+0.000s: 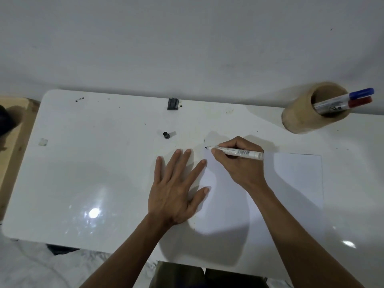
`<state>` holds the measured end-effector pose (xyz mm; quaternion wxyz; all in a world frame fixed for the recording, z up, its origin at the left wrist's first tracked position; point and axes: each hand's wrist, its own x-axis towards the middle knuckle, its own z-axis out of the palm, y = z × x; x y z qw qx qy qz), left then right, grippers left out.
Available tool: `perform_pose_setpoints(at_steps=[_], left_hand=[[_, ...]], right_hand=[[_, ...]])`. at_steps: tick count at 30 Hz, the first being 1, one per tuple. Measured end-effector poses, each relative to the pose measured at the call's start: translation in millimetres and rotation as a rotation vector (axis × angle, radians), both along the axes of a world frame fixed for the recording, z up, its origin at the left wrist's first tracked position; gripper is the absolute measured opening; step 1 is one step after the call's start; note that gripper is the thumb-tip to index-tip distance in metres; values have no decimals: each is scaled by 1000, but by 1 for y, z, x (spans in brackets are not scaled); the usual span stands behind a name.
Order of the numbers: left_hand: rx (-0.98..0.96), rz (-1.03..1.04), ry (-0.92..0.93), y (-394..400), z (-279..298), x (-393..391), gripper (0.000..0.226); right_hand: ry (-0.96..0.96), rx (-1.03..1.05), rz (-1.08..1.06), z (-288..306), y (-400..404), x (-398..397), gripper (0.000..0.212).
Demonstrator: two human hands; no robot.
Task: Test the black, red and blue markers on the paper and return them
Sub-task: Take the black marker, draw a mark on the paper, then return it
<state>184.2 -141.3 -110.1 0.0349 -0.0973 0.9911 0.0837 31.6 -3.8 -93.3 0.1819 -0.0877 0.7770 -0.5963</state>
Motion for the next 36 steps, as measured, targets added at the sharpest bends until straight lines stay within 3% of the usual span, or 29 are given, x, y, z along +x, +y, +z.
perform_pose_setpoints(at_steps=[36], left_hand=[[-2, 8, 79, -1, -4, 0, 66]], right_hand=[[1, 54, 25, 0, 1, 1, 16]])
